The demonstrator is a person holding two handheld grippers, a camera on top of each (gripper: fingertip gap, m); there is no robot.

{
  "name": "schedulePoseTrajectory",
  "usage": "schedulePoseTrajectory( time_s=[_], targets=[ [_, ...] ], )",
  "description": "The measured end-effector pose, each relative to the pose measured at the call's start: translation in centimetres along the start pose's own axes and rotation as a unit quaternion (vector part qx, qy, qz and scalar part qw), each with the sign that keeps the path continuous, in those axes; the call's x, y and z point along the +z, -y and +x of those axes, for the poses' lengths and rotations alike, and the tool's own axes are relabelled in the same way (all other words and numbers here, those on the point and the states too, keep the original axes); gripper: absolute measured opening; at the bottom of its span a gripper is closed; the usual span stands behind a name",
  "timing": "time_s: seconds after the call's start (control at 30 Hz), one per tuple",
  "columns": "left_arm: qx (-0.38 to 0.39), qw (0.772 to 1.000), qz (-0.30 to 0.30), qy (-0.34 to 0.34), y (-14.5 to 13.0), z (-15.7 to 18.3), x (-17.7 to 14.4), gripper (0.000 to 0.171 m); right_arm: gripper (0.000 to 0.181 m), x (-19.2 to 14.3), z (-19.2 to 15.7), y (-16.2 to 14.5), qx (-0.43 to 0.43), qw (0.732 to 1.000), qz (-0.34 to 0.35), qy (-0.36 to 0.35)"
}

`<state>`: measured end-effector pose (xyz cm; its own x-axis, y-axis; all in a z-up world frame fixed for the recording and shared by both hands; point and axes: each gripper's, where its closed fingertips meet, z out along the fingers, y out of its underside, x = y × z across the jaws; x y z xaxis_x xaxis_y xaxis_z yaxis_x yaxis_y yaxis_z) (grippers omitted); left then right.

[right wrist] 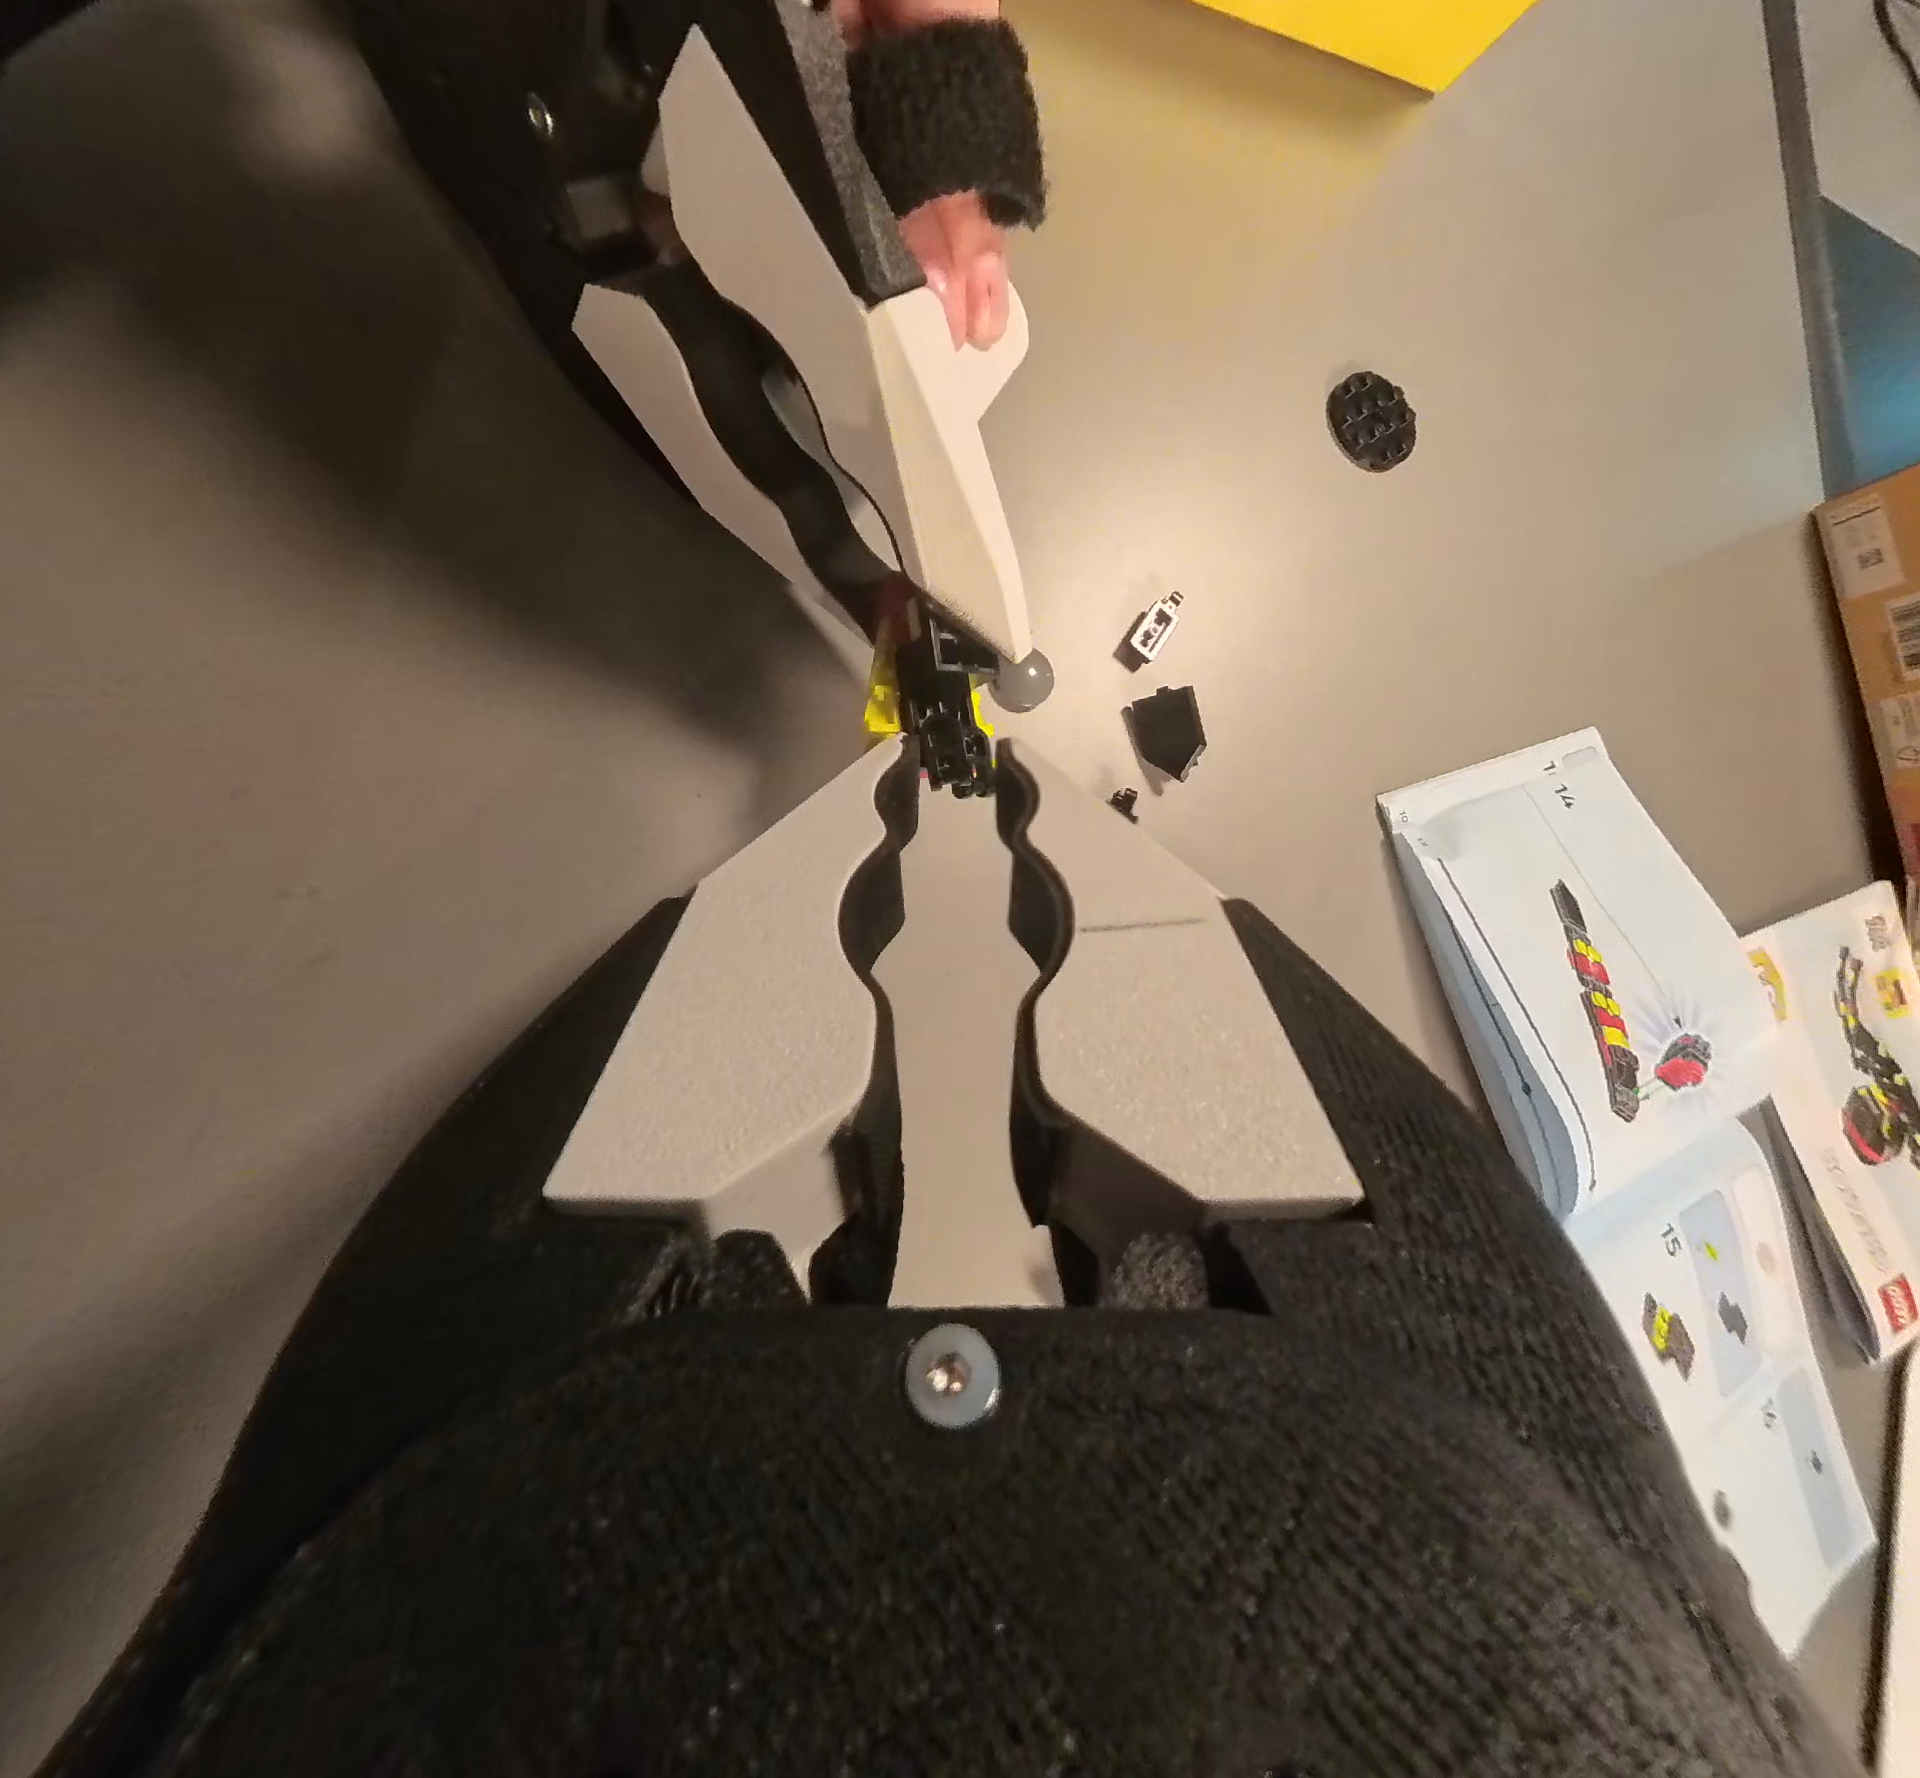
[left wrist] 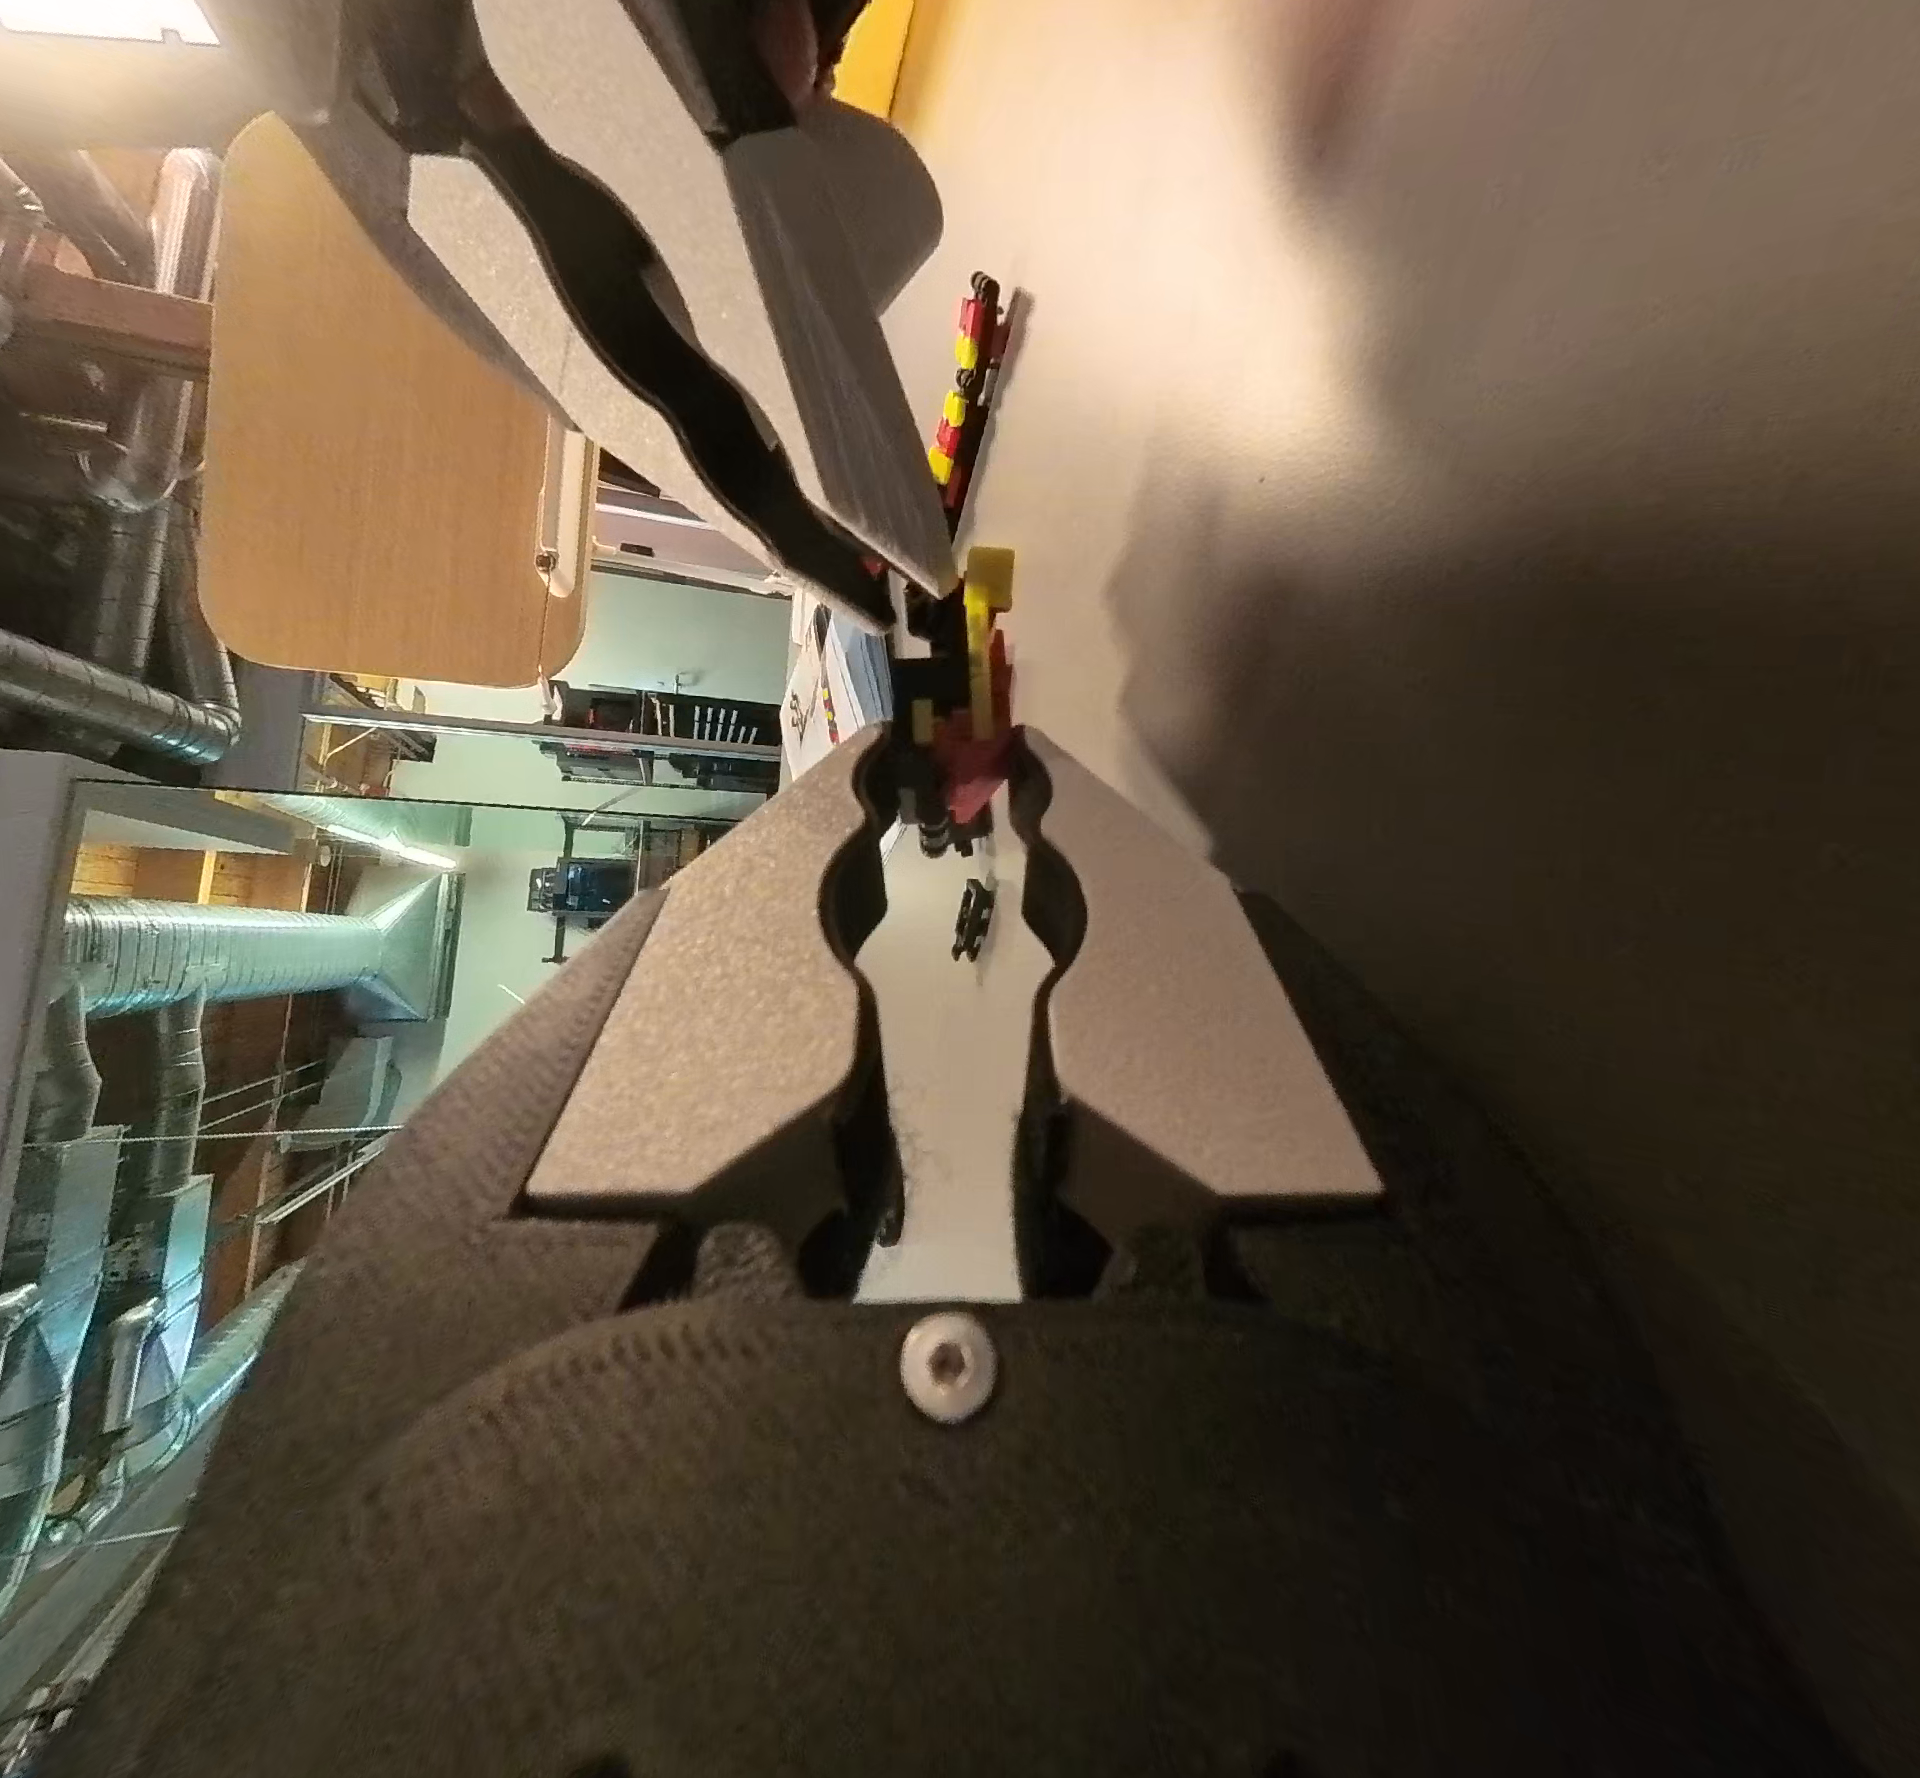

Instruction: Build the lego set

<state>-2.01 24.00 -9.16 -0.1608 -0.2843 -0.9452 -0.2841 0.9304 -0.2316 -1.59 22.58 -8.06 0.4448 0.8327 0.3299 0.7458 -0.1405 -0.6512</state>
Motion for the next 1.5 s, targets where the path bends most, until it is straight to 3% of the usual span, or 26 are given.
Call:
schedulePoseTrajectory(
  time_s=[0.13, 0.23, 0.37, 0.47, 0.63, 0.93, 1.2, 1.5],
  targets=[
    [-0.014, 1.000, -0.004, -0.001, -0.2, -0.1, 0.0, 0.020, 0.025, -0.5, 0.4, 0.2, -0.016, 0.999, 0.012, -0.027],
    [-0.043, 0.999, -0.009, -0.003, -0.6, -0.4, 0.1, 0.020, 0.040, -0.9, 0.1, 0.8, -0.080, 0.993, 0.048, -0.068],
    [-0.074, 0.997, -0.006, -0.009, -0.7, -0.6, 0.1, 0.020, 0.042, -0.2, 0.1, 0.3, -0.245, 0.953, 0.014, -0.179],
    [-0.083, 0.996, -0.005, -0.012, -0.7, -0.5, 0.1, 0.020, 0.038, 0.6, 0.0, 0.1, -0.298, 0.929, -0.003, -0.218],
    [-0.083, 0.996, -0.006, -0.015, -0.7, -0.5, 0.1, 0.020, 0.031, 1.0, 0.4, 0.1, -0.304, 0.921, -0.005, -0.245],
    [-0.081, 0.997, -0.009, -0.020, -0.7, -0.2, 0.1, 0.020, 0.022, 1.3, 0.3, -0.5, -0.289, 0.928, -0.007, -0.234],
    [-0.100, 0.994, -0.004, -0.049, -0.5, 0.5, 0.1, 0.020, 0.014, 1.6, 0.4, -1.0, -0.315, 0.920, -0.031, -0.232],
    [-0.125, 0.989, 0.002, -0.076, -0.2, 0.9, 0.1, 0.020, 0.013, 1.7, 0.2, -1.4, -0.264, 0.950, -0.042, -0.160]
  ],
)
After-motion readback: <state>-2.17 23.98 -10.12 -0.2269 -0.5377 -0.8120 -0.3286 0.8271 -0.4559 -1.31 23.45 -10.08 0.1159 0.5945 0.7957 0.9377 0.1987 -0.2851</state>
